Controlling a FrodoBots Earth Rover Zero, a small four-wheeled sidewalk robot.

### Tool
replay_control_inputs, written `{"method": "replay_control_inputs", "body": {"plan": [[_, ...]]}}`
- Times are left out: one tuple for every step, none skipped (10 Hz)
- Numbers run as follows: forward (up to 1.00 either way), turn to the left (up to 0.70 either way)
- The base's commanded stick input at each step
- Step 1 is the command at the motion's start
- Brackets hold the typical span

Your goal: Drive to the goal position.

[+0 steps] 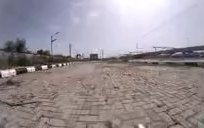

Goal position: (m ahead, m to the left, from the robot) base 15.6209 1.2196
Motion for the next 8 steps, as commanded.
{"method": "replay_control_inputs", "body": {"plan": [[1.0,0.0],[1.0,0.0],[1.0,0.0],[1.0,0.0],[1.0,0.0],[1.0,0.0],[1.0,0.0],[1.0,0.0]]}}
